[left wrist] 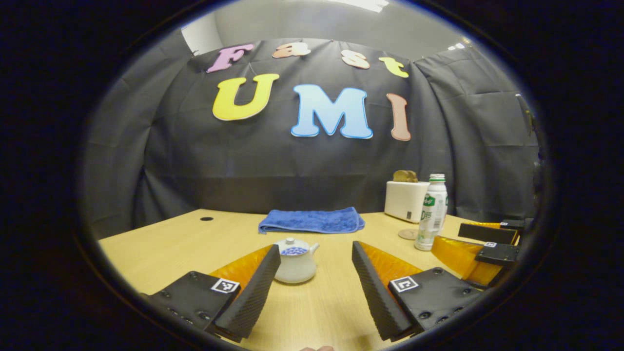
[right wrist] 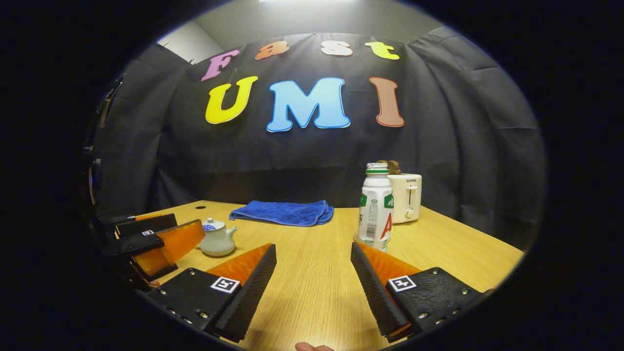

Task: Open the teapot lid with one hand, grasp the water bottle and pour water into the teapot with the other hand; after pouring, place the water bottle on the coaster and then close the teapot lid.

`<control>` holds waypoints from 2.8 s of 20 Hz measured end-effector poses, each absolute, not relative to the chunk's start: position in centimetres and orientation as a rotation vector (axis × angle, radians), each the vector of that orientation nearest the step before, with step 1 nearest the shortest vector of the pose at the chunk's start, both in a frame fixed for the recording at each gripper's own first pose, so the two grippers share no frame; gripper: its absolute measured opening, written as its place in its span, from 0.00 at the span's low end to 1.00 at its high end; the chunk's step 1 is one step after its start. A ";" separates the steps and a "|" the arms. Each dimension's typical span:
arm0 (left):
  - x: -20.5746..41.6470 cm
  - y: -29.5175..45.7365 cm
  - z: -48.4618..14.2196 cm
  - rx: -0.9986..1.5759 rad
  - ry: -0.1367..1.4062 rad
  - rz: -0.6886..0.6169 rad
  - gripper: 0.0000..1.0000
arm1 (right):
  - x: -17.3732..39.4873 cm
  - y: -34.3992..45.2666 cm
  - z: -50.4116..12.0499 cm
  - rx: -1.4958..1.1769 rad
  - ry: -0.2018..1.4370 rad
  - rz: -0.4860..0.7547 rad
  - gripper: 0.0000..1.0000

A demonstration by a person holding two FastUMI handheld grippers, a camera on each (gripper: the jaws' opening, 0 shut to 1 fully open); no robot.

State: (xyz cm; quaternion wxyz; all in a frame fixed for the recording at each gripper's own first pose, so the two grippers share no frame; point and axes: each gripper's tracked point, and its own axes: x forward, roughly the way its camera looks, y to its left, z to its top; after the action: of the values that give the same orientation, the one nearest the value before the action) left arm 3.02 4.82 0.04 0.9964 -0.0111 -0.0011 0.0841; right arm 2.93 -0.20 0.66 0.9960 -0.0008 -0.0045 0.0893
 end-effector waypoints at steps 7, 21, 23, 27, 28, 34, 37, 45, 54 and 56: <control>8.5 8.4 2.5 0.017 -0.035 0.192 1.00 | 4.8 0.0 0.4 -0.038 0.061 0.185 0.95; 13.5 11.4 -2.9 -0.030 0.137 0.234 0.73 | 5.9 -0.4 1.7 -0.021 0.024 0.192 0.95; 14.2 11.6 -2.8 -0.025 0.133 0.236 0.58 | 6.0 -0.5 1.7 -0.008 0.024 0.193 0.95; 14.5 11.7 -3.1 -0.022 0.155 0.226 0.27 | 6.1 -0.7 1.4 -0.001 0.037 0.192 0.95; 14.5 12.1 -3.1 -0.005 0.156 0.230 0.28 | 6.1 -0.7 1.5 0.006 0.038 0.192 0.95; 14.6 12.1 -2.7 -0.008 0.145 0.215 0.18 | 6.3 -2.0 2.1 -0.025 0.019 0.168 0.95; 13.8 12.2 0.0 -0.021 0.083 0.210 0.14 | 6.7 -3.5 2.3 -0.046 0.006 0.144 0.95; 10.8 10.2 3.4 -0.055 -0.011 0.156 0.18 | 10.6 -7.7 2.4 -0.089 -0.002 0.019 0.95; 9.9 9.9 4.9 -0.036 -0.059 0.132 0.18 | 16.4 -9.0 1.4 -0.102 0.054 -0.086 0.95; 9.8 10.2 5.1 -0.030 -0.064 0.140 0.18 | 17.5 -9.0 0.3 -0.055 0.093 -0.074 0.94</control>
State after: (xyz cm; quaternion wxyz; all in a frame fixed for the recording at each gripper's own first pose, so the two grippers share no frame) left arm 9.84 10.21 5.06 0.9969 -0.0152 -0.0321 0.0700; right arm 17.47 -9.05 0.32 0.9979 -0.0275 0.0466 -0.0368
